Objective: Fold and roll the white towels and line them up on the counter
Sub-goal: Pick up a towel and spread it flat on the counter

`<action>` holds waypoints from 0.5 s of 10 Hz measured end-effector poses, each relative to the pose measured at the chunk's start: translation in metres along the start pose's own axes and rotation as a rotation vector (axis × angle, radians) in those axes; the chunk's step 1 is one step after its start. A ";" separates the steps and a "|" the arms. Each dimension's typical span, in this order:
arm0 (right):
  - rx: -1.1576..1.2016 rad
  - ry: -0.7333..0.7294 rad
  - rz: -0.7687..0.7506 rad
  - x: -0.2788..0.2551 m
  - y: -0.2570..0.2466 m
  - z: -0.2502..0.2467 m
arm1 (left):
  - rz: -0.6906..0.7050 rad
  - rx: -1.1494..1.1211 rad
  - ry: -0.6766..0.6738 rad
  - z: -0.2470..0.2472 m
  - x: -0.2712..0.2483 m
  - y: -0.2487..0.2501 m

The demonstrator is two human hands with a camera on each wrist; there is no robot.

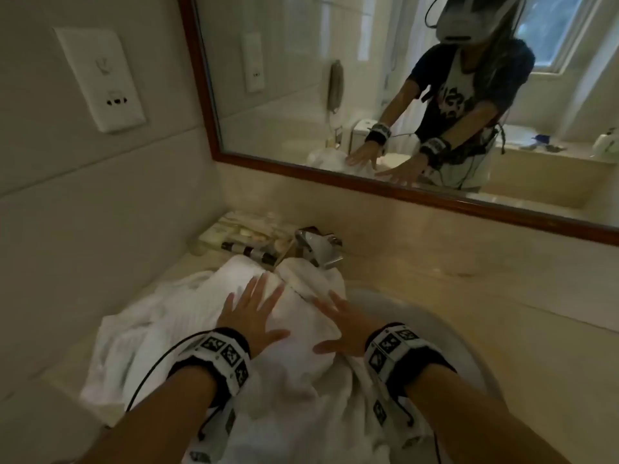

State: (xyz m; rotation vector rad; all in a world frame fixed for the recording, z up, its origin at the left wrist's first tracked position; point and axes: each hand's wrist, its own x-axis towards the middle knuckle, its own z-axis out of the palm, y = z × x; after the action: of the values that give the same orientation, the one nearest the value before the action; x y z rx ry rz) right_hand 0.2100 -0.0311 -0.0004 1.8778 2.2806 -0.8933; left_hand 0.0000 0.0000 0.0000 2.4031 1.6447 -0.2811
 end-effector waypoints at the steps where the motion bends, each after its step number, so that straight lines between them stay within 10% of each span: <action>1: -0.026 -0.016 -0.023 0.020 -0.005 0.017 | -0.045 0.025 -0.032 0.026 0.002 -0.013; 5: 0.060 -0.021 -0.065 0.056 -0.019 0.044 | -0.126 -0.034 0.169 0.040 0.020 -0.053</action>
State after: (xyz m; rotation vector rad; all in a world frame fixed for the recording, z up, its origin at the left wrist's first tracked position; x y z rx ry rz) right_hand 0.1639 -0.0037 -0.0518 1.8171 2.3400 -0.9954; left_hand -0.0434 0.0249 -0.0470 2.3591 1.8612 -0.0702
